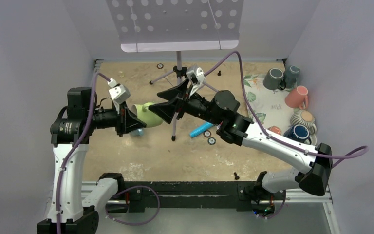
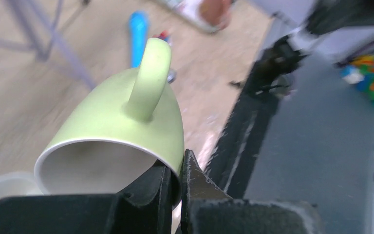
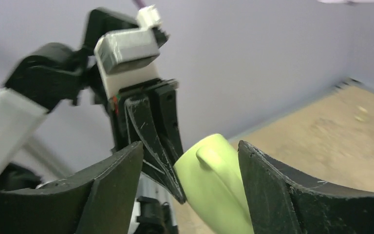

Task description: Turn the mug right side up

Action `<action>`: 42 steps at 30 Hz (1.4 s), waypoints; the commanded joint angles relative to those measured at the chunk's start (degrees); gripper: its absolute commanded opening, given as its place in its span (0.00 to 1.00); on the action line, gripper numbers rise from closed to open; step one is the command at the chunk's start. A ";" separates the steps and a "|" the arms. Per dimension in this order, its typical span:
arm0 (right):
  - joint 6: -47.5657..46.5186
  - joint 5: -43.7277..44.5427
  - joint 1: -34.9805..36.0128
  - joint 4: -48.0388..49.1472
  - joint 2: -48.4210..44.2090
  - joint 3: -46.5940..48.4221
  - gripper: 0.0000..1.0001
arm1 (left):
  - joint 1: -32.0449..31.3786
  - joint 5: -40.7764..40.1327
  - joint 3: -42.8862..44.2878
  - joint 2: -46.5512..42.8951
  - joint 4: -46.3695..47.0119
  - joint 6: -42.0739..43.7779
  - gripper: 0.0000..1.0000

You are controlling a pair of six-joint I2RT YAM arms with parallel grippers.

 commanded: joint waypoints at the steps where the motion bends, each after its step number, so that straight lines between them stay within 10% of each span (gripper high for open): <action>1: -2.87 21.76 0.25 -15.19 -3.27 2.79 0.76 | 0.34 -31.13 1.35 -0.50 -10.38 14.02 0.00; 10: -1.75 45.78 -0.58 -32.24 -8.05 1.19 0.80 | 3.55 -66.03 -5.87 -1.27 -10.92 25.42 0.00; 28: 19.37 52.72 -37.69 -44.37 -21.91 -17.68 0.78 | 16.09 -62.10 -8.36 31.80 2.59 27.08 0.00; 33: 19.14 43.03 -54.53 -37.95 -19.21 -19.84 0.77 | 16.41 -61.88 -9.75 33.91 4.02 27.65 0.00; 42: 17.89 27.31 -72.08 -34.43 1.44 -5.90 0.74 | 16.56 -60.07 -9.56 30.58 3.16 26.94 0.49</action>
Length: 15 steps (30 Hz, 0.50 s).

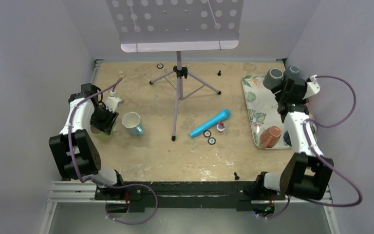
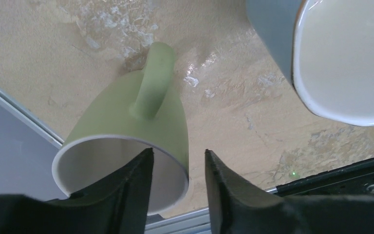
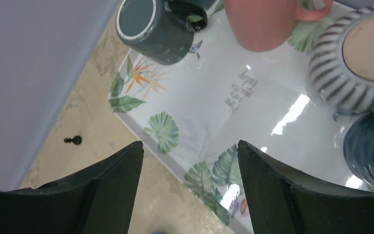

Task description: Turn the mug right side up

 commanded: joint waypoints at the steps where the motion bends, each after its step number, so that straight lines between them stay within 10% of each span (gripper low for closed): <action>1: -1.74 -8.38 -4.51 4.31 9.91 12.25 0.74 | 0.45 2.52 1.33 -4.57 -0.40 0.80 0.53; 15: -29.83 -6.05 -4.39 -13.66 55.41 63.14 0.81 | -0.45 6.37 7.91 -13.83 -7.52 -3.53 0.74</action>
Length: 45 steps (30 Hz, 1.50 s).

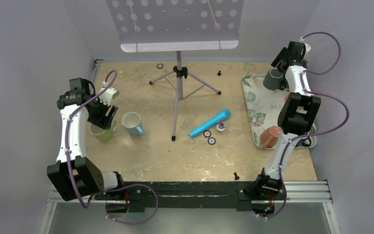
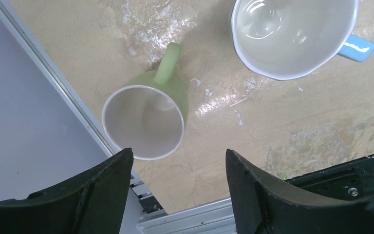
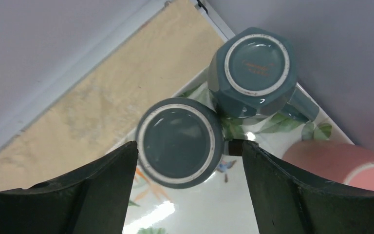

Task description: Turn the mug right side up

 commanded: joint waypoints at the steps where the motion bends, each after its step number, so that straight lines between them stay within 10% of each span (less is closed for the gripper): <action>1: -10.63 -0.68 0.19 -4.36 3.77 6.97 0.80 | -0.46 3.07 2.88 -1.80 -2.94 -2.22 0.74; 14: -14.89 -8.18 0.60 -8.40 13.40 15.26 0.69 | -0.74 4.02 4.53 -4.65 -4.23 -3.23 0.75; 27: -13.27 -17.57 7.30 -1.75 -1.55 -5.99 0.64 | -0.74 4.81 2.78 -7.13 -3.96 -2.11 0.75; 39: -14.31 -7.99 9.56 5.04 -18.82 -26.74 0.72 | -0.79 7.71 0.66 -8.35 -2.50 -0.30 0.75; 45: -13.66 0.56 9.65 0.79 -12.80 -27.04 0.70 | -0.78 9.00 0.77 -9.65 -3.08 1.37 0.75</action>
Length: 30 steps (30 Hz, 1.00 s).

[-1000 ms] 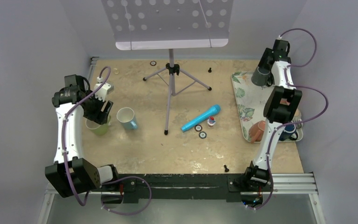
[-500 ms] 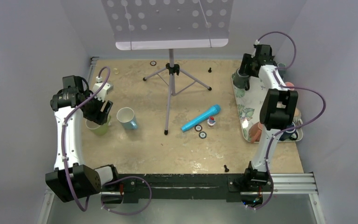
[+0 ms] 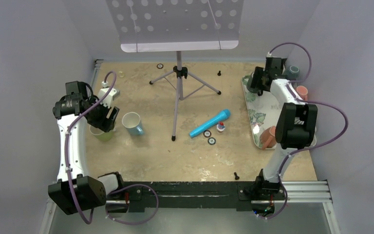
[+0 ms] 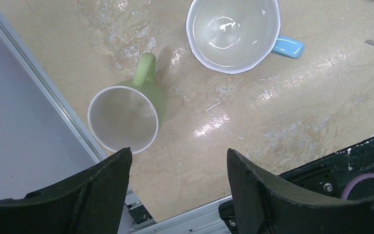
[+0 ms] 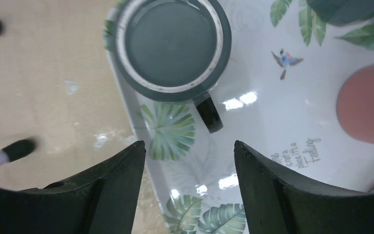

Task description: Turn the mug right side up

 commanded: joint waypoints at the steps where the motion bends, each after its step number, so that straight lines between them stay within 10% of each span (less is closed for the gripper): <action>1: -0.56 10.47 0.33 -0.87 5.59 0.59 0.69 | -0.29 2.87 -0.44 -2.41 0.80 2.73 0.75; 15: -12.41 8.52 0.31 10.43 9.98 2.04 0.53 | -0.28 2.58 -1.16 -4.79 0.24 3.59 0.76; 19: -13.01 8.69 0.28 7.56 13.02 5.50 0.40 | -0.27 2.38 -0.16 -5.18 -1.33 3.65 0.76; 23: -12.15 8.79 0.31 8.26 12.32 5.88 0.00 | -0.26 3.04 0.35 -5.86 -2.66 3.42 0.76; 30: -3.41 17.26 1.92 5.83 2.93 4.08 0.00 | -0.26 11.68 3.85 -7.09 -10.15 3.80 0.76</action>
